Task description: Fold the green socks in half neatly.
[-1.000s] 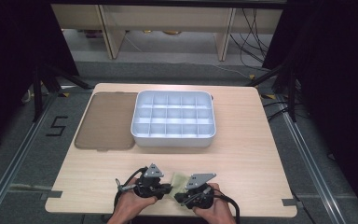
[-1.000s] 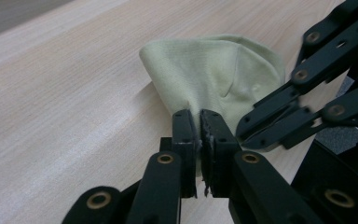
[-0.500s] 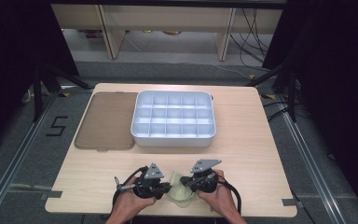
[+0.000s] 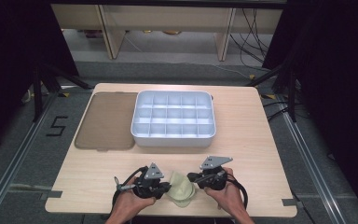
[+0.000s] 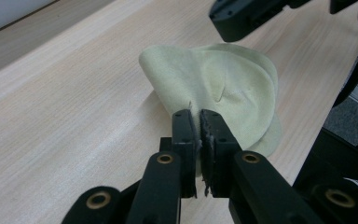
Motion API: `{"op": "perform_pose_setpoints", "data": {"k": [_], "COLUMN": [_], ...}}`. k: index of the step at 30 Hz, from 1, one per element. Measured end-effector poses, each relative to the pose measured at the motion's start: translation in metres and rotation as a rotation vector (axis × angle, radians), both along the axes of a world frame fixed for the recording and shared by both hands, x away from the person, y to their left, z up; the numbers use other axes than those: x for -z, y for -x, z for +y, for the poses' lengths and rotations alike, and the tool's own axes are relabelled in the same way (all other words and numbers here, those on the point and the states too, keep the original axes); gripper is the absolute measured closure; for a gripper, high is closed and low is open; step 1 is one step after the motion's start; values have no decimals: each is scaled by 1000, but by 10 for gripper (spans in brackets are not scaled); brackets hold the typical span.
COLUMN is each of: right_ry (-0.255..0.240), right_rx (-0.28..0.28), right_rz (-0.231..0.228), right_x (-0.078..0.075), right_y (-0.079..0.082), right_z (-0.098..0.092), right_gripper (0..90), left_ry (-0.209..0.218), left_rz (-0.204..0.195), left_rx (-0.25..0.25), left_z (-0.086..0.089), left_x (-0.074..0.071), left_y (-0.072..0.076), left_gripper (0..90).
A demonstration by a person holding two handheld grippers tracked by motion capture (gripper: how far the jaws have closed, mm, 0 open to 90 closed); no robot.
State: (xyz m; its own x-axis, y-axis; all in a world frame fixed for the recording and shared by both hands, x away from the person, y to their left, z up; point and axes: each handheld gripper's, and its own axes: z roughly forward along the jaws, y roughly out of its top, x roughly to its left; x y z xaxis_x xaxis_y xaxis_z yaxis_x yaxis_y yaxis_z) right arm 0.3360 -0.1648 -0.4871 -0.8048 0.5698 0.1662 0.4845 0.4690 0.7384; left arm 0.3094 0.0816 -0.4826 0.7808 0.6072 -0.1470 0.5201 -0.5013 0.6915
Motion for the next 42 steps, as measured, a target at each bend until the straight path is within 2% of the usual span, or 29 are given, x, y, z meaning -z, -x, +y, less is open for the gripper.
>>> {"op": "perform_pose_setpoints", "data": {"k": [3, 6, 7, 8, 10, 12, 15, 17, 18, 22, 26, 28, 30, 32, 34, 35, 40, 41, 42], "right_ry": [0, 14, 21, 26, 35, 52, 39, 37, 30, 33, 30, 20, 8, 1, 18, 25, 62, 62, 66], "right_rx": [-27, -35, -30, -28, -42, -36, -26, -28, -11, -21, -20, -16, -22, -24, -38, -23, -20, -15, -18], "right_rz": [14, 22, 22, 20, 34, 49, 65, 61, 82, 69, 69, 72, 60, 47, 32, 54, 95, 110, 98], "right_x": [0, 1, 3, 4, 9, 14, 15, 16, 16, 16, 16, 15, 10, 5, 3, 2, 10, 11, 12], "right_y": [7, 13, 14, 15, 15, 13, 11, 11, 13, 12, 12, 12, 12, 14, 15, 18, 22, 22, 21], "right_z": [-2, -2, -2, -3, -2, -2, -2, -3, -2, -2, -2, -3, -4, -6, -8, -9, -11, -9, -9], "right_gripper": [871, 871, 871, 870, 870, 870, 871, 871, 871, 872, 871, 867, 867, 867, 867, 867, 867, 867, 867], "left_ry": [-2, -5, -10, -2, 0, 3, 3, 3, 7, 6, 3, -14, -10, 9, -2, -8, -2, -16, -13], "left_rz": [-4, -8, -19, -11, -12, -14, -31, -47, -54, -72, -69, -74, -75, -69, -72, -75, -82, -94, -94], "left_rx": [-6, -15, -3, -18, -4, -10, -17, -10, -6, 18, 37, 38, 52, 37, 46, 45, 43, 48, 48], "left_z": [0, 1, 1, 1, 1, -1, -2, -5, -6, -15, -22, -23, -22, -22, -22, -21, -25, -25, -27], "left_x": [0, -1, -1, -1, -3, -3, -6, -9, -10, -12, -11, -11, -11, -10, -11, -11, -12, -13, -13], "left_y": [0, 0, -2, -1, -1, 0, 0, 3, 4, 9, 12, 13, 13, 13, 13, 12, 15, 15, 15], "left_gripper": [842, 841, 841, 840, 840, 840, 840, 841, 841, 841, 841, 841, 841, 841, 841, 841, 840, 839, 839]}}
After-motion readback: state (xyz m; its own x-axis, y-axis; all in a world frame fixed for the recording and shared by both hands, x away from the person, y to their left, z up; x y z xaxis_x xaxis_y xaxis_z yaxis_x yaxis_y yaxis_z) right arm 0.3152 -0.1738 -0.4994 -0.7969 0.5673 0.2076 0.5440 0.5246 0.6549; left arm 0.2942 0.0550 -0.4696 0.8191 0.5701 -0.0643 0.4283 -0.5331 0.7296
